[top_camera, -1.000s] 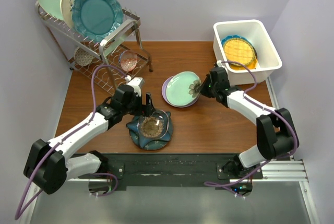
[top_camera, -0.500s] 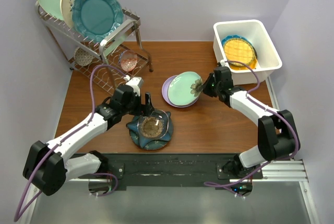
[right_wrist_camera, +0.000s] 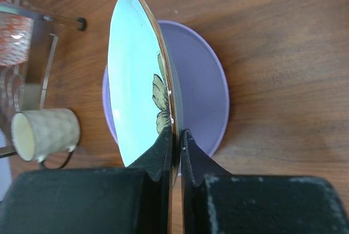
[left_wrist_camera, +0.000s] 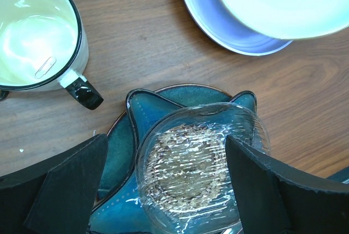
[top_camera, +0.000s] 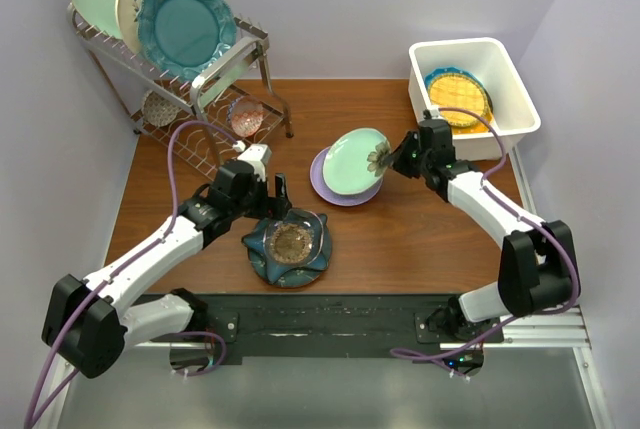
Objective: Place the plates into the plastic bin on the countertop
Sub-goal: Pick up the plate at the center of the board, then place the plate in the plastic bin.
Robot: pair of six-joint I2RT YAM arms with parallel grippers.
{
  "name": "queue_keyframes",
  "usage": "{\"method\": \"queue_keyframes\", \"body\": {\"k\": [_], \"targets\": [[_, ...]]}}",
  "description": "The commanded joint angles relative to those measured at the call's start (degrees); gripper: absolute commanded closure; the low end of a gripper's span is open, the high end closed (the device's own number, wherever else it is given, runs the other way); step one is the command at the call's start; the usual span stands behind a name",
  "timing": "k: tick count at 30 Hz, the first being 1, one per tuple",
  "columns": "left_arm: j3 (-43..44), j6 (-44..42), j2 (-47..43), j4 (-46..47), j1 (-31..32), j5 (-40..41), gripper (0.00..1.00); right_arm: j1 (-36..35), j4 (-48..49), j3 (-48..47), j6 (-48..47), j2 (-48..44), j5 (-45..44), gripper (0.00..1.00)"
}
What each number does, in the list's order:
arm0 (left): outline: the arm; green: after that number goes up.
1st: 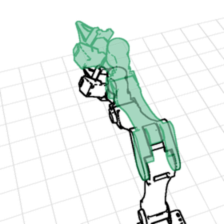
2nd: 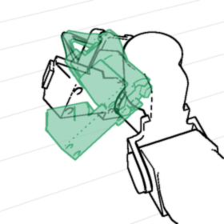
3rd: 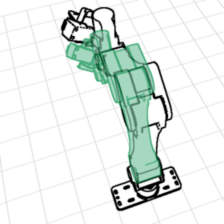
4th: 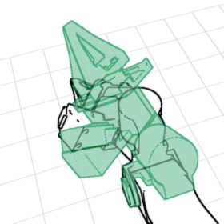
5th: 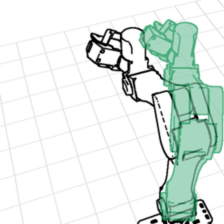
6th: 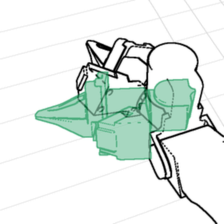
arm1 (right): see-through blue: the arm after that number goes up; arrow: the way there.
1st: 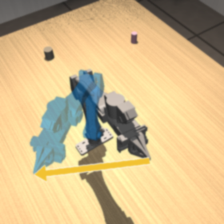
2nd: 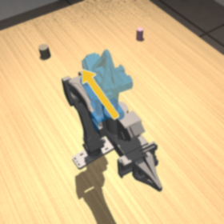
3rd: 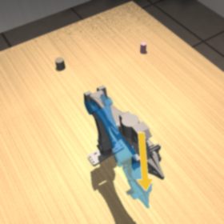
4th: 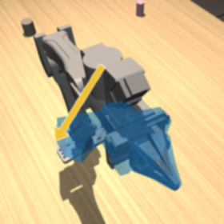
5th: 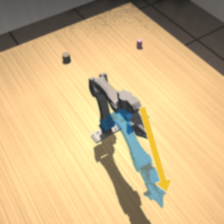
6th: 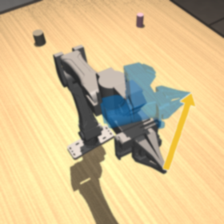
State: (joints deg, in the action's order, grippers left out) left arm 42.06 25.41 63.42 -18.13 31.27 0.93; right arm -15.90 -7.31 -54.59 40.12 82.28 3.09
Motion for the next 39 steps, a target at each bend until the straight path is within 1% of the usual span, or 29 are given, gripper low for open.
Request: {"method": "queue_keyframes", "body": {"k": [1,6,7,10,22,30,39], "targets": [[2.58,-1.59,-0.66,0.38,0.20,1.36,0.07,1.48,6.87,-5.62,3.47,-4.06,5.08,1.00],[2.50,-1.68,-0.40,0.38,0.20,1.53,0.07,3.41,7.14,-6.32,5.23,-3.80,7.89,1.00],[2.50,-1.68,-0.31,0.38,0.20,1.53,0.07,3.77,8.88,-6.32,5.58,-3.79,8.42,1.00],[2.41,-1.68,-0.40,0.38,0.20,1.62,0.07,5.00,9.77,-7.02,6.55,-3.09,10.00,1.00],[1.88,-1.59,0.04,0.90,0.20,1.18,0.07,8.52,12.14,-12.91,10.42,0.42,15.01,1.00],[1.71,-1.68,0.13,1.08,0.20,0.65,0.07,11.59,14.25,-15.37,12.88,1.74,16.07,1.00],[1.35,-1.50,0.30,1.43,0.20,0.39,0.07,14.49,16.10,-18.89,15.42,5.69,17.65,1.00]]}}
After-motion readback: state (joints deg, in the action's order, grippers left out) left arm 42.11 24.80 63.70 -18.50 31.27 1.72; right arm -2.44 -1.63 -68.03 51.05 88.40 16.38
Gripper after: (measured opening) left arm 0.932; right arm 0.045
